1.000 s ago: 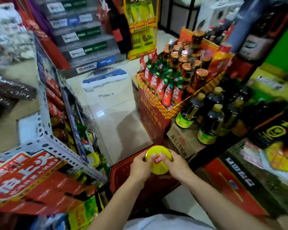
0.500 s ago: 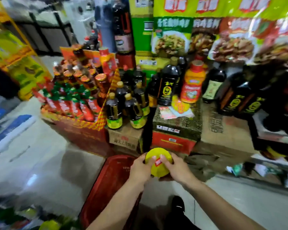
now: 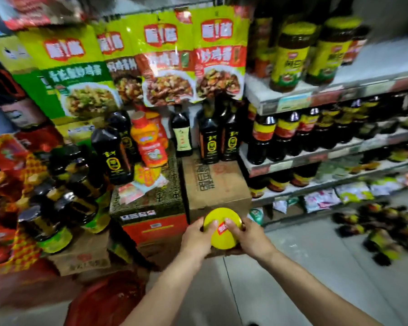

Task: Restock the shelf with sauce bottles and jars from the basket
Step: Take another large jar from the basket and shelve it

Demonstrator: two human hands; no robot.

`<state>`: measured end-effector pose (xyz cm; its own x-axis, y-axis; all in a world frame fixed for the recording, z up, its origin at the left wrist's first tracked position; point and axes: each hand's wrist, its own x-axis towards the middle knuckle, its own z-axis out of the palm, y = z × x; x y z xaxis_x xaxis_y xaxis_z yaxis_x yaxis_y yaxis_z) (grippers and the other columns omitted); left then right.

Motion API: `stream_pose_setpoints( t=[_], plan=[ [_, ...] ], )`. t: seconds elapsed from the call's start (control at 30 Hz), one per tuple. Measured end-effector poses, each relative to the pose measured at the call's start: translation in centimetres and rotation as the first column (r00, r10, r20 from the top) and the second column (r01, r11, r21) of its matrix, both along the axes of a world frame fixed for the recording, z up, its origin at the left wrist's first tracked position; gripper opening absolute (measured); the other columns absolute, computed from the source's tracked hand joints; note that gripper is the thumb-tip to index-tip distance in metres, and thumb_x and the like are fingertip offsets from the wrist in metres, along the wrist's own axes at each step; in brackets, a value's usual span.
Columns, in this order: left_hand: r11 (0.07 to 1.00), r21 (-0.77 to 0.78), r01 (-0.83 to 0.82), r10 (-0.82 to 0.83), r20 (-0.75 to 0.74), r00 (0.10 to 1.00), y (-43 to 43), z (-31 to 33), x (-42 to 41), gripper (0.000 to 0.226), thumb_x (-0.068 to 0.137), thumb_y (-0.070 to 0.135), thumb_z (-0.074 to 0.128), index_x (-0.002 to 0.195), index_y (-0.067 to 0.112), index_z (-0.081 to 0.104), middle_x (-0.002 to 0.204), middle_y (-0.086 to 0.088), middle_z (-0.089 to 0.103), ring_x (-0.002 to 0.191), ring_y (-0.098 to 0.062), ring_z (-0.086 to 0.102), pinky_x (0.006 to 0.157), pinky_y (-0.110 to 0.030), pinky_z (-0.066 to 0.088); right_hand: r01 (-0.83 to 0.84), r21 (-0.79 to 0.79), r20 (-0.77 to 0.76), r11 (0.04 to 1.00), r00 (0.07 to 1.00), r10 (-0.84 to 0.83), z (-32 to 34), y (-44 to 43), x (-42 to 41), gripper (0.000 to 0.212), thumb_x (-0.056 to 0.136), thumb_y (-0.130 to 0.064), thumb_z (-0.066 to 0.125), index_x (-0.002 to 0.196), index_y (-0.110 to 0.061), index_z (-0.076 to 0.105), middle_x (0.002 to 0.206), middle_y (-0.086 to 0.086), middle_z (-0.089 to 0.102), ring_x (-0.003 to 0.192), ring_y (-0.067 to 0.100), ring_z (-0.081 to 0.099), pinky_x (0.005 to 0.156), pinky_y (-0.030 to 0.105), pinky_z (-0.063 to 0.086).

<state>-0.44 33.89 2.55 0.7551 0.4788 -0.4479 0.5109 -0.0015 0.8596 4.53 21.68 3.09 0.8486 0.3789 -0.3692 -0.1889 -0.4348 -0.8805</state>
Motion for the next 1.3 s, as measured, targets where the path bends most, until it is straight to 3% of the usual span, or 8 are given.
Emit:
stream_pose_setpoints(
  t=[0.07, 0.17, 0.3, 0.5, 0.63, 0.83, 1.07, 1.3],
  plan=[
    [0.998, -0.07, -0.008, 0.008, 0.003, 1.0, -2.0, 0.5, 2.2, 0.03, 0.088, 0.026, 0.059, 0.115, 0.012, 0.06, 0.104, -0.013, 0.064, 0.091, -0.029, 0.062, 0.074, -0.045, 0.056, 0.066, 0.049, -0.055, 0.997, 0.997, -0.063, 0.2, -1.9, 1.6, 0.038, 0.085, -0.037, 0.061, 0.112, -0.01, 0.056, 0.11, 0.017, 0.062, 0.098, 0.032, 0.064, 0.072, 0.052, 0.056],
    [0.992, -0.096, 0.077, -0.074, 0.028, 0.997, -5.7, 0.8, 6.0, 0.015, 0.089, 0.023, 0.057, 0.102, 0.016, 0.06, 0.099, -0.01, 0.063, 0.095, -0.03, 0.062, 0.08, -0.048, 0.055, 0.166, 0.103, -0.082, 0.981, 0.984, -0.158, 0.7, -5.8, 4.3, 0.035, 0.084, -0.037, 0.063, 0.108, -0.013, 0.056, 0.106, 0.016, 0.061, 0.085, 0.031, 0.068, 0.06, 0.052, 0.057],
    [0.971, -0.164, 0.171, -0.164, 0.055, 0.985, -10.2, 1.9, 10.2, 0.003, 0.091, 0.02, 0.055, 0.093, 0.022, 0.056, 0.094, -0.007, 0.061, 0.084, -0.023, 0.059, 0.059, -0.033, 0.055, 0.239, 0.064, -0.016, 0.969, 0.971, -0.239, 1.0, -10.4, 7.4, 0.042, 0.084, -0.042, 0.061, 0.114, -0.013, 0.054, 0.107, 0.018, 0.063, 0.082, 0.039, 0.067, 0.069, 0.052, 0.056],
    [0.927, -0.09, 0.365, -0.361, 0.06, 0.931, -14.4, 2.1, 15.9, 0.007, 0.09, 0.022, 0.056, 0.098, 0.022, 0.058, 0.108, -0.017, 0.064, 0.095, -0.029, 0.061, 0.088, -0.052, 0.05, 0.415, 0.093, -0.088, 0.905, 0.909, -0.408, 0.9, -14.9, 11.3, 0.042, 0.085, -0.039, 0.061, 0.117, -0.014, 0.053, 0.107, 0.018, 0.063, 0.083, 0.041, 0.067, 0.07, 0.055, 0.055],
    [0.886, -0.141, 0.442, -0.435, 0.075, 0.897, -16.7, 1.6, 20.2, 0.023, 0.09, 0.021, 0.056, 0.112, 0.016, 0.059, 0.102, -0.011, 0.063, 0.093, -0.028, 0.061, 0.073, -0.043, 0.055, 0.488, 0.151, -0.131, 0.86, 0.872, -0.472, 1.2, -17.2, 14.0, 0.022, 0.088, -0.034, 0.059, 0.105, -0.022, 0.054, 0.101, 0.014, 0.065, 0.063, 0.026, 0.068, 0.063, 0.05, 0.058],
    [0.786, -0.209, 0.582, -0.575, 0.098, 0.812, -20.3, 1.3, 26.1, 0.016, 0.089, 0.021, 0.057, 0.105, 0.018, 0.059, 0.101, -0.011, 0.063, 0.092, -0.025, 0.06, 0.068, -0.038, 0.056, 0.625, 0.131, -0.14, 0.77, 0.78, -0.61, 2.0, -20.5, 17.4, 0.041, 0.088, -0.033, 0.059, 0.123, -0.015, 0.048, 0.109, 0.012, 0.061, 0.081, 0.035, 0.068, 0.066, 0.053, 0.057],
    [0.678, -0.16, 0.717, -0.709, 0.116, 0.696, -24.5, 1.9, 31.1, 0.03, 0.09, 0.026, 0.057, 0.118, 0.017, 0.058, 0.108, -0.011, 0.064, 0.097, -0.028, 0.062, 0.067, -0.038, 0.056, 0.712, 0.136, -0.102, 0.689, 0.701, -0.706, 2.7, -24.7, 20.9, 0.029, 0.086, -0.036, 0.061, 0.11, -0.024, 0.049, 0.095, -0.002, 0.06, 0.072, 0.032, 0.07, 0.06, 0.049, 0.058],
    [0.703, -0.089, 0.706, -0.691, 0.148, 0.707, -29.5, 2.2, 35.2, 0.011, 0.09, 0.022, 0.057, 0.1, 0.024, 0.061, 0.106, -0.015, 0.066, 0.1, -0.034, 0.062, 0.082, -0.056, 0.052, 0.668, 0.118, -0.072, 0.735, 0.744, -0.665, 2.2, -29.9, 25.5, 0.04, 0.085, -0.039, 0.06, 0.119, -0.019, 0.051, 0.113, 0.014, 0.062, 0.082, 0.038, 0.068, 0.071, 0.054, 0.056]
  ],
)
